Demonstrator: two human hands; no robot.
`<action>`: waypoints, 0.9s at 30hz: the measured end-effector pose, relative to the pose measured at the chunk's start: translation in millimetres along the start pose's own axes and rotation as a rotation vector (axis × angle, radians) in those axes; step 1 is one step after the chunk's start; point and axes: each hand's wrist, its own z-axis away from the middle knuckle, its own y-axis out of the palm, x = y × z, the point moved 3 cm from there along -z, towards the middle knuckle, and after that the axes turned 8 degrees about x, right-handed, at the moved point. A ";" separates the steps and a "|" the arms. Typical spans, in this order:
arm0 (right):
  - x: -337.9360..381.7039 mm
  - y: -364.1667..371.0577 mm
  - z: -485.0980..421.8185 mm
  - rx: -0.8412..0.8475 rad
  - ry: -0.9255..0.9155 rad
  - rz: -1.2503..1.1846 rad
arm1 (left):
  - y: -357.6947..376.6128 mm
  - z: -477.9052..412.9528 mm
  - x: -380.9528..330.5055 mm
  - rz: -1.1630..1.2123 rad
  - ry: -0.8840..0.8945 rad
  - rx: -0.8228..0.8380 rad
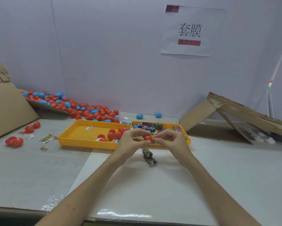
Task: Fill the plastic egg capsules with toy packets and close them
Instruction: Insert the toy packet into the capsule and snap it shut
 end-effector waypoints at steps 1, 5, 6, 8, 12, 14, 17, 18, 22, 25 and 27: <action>-0.1 0.1 -0.1 0.000 -0.004 0.002 | 0.3 0.2 -0.7 -0.003 0.004 0.003; 0.2 0.6 -0.5 0.000 -0.022 0.027 | 1.5 1.3 -3.0 -0.056 0.027 0.001; 0.2 0.8 -0.6 -0.003 -0.025 0.032 | 1.4 1.6 -3.4 -0.064 0.031 -0.002; 0.4 1.0 -0.6 -0.011 -0.032 0.037 | 1.5 2.3 -4.1 -0.080 0.043 -0.009; 0.2 0.0 -0.8 -0.021 -0.045 0.045 | 3.3 4.3 -6.9 -0.190 0.106 -0.045; -0.3 0.0 -0.5 -0.023 -0.047 0.046 | 4.5 4.7 -7.7 -0.251 0.129 -0.054; -0.4 1.0 0.1 -0.015 -0.043 0.041 | 5.0 4.4 -6.3 -0.276 0.135 -0.054; -0.4 1.5 0.3 -0.011 -0.041 0.041 | 4.7 4.3 -5.7 -0.282 0.134 -0.054; 0.1 2.9 0.8 0.000 -0.044 0.030 | 5.0 4.2 -4.9 -0.298 0.136 -0.049; 0.1 3.4 0.9 0.004 -0.045 0.044 | 5.3 4.5 -5.2 -0.310 0.140 -0.044; -0.5 3.3 0.6 0.008 -0.037 0.062 | 5.5 4.6 -5.5 -0.296 0.138 -0.033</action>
